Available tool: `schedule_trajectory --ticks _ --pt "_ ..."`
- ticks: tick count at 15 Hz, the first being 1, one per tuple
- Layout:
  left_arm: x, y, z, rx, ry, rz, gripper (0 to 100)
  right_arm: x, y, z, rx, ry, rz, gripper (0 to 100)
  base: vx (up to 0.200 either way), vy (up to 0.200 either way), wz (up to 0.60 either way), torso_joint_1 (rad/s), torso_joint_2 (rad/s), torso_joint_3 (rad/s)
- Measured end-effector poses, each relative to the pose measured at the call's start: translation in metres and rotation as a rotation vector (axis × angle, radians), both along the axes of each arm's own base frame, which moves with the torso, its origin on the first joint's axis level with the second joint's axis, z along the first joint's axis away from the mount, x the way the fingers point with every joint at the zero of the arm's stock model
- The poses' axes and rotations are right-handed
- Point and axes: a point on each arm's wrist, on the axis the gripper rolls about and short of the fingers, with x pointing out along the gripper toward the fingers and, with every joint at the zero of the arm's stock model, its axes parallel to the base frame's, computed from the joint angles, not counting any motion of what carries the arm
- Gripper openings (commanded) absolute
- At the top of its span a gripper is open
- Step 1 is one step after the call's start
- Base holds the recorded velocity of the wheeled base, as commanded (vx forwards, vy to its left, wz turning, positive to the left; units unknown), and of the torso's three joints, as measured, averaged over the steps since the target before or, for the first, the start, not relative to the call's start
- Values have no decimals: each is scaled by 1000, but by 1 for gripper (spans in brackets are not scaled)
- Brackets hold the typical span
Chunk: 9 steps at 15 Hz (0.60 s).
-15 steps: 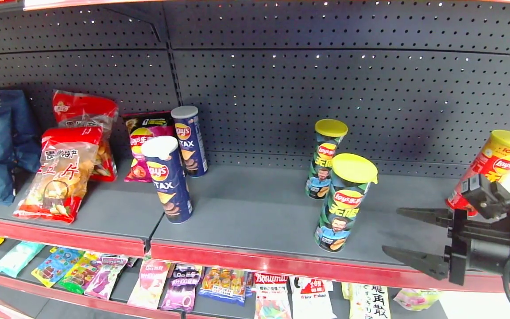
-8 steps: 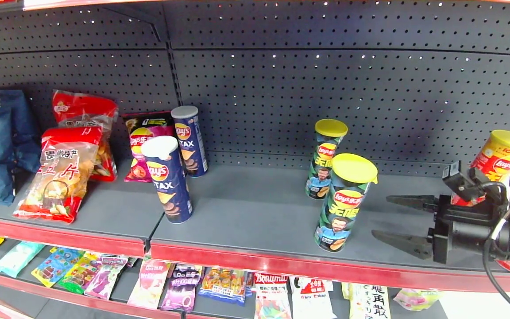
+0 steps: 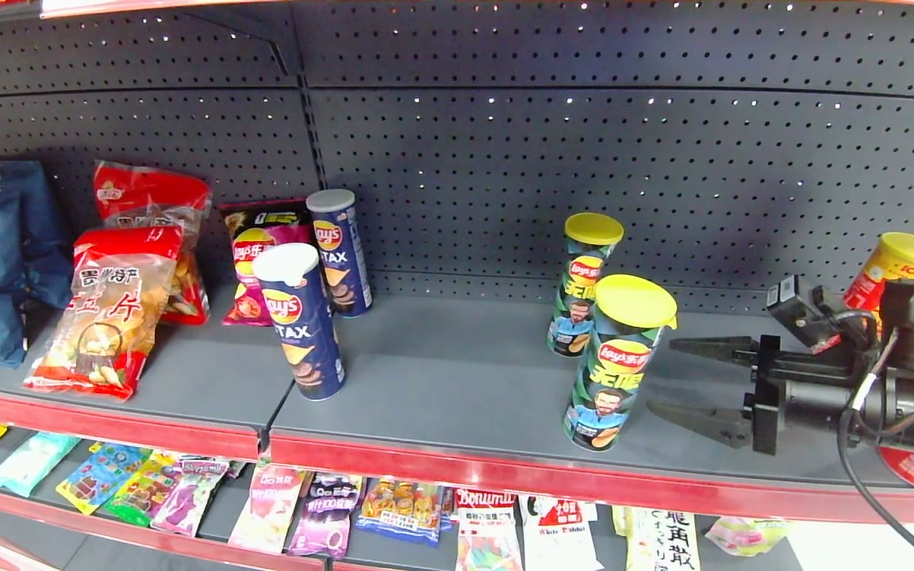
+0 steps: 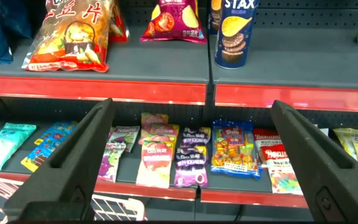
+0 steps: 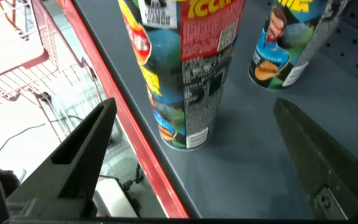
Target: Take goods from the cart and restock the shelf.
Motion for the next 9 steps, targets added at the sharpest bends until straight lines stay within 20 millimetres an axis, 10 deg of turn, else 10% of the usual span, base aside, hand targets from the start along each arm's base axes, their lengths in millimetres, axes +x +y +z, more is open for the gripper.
schedule_trajectory --ticks 9 --pt "0 0 0 0 0 0 100 8 6 -5 -10 -16 27 100 0 0 0 0 0 0"
